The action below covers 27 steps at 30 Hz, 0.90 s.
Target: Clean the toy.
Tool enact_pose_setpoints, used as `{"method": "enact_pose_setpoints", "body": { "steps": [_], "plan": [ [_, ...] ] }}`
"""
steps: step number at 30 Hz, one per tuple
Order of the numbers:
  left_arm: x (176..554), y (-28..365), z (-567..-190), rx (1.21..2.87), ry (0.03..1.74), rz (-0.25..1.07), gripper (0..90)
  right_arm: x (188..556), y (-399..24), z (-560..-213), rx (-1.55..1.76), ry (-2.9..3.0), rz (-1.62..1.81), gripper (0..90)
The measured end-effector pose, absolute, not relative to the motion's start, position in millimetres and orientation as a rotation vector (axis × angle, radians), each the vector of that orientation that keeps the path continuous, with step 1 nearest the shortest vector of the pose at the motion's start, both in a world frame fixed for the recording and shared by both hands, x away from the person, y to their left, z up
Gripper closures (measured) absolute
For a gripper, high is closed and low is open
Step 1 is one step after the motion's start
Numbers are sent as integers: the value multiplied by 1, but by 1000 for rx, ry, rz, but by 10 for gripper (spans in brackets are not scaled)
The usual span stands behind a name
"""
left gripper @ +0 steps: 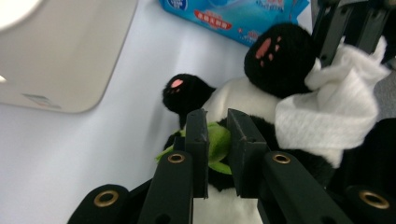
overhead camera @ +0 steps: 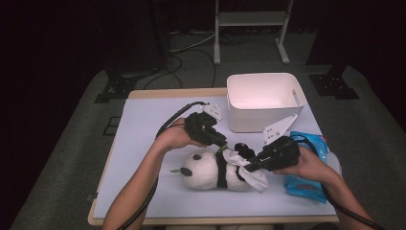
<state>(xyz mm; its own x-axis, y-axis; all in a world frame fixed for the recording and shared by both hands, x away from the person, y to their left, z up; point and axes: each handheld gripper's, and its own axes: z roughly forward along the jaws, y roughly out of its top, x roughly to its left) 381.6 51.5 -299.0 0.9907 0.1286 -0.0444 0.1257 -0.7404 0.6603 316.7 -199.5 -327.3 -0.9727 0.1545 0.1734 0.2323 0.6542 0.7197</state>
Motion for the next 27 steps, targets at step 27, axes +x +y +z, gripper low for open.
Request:
{"method": "enact_pose_setpoints", "body": {
  "steps": [27],
  "plan": [
    [368,61,-312,2387,143,-65,773,344,-202,-337,-457,-2850,-1051,808]
  ]
}}
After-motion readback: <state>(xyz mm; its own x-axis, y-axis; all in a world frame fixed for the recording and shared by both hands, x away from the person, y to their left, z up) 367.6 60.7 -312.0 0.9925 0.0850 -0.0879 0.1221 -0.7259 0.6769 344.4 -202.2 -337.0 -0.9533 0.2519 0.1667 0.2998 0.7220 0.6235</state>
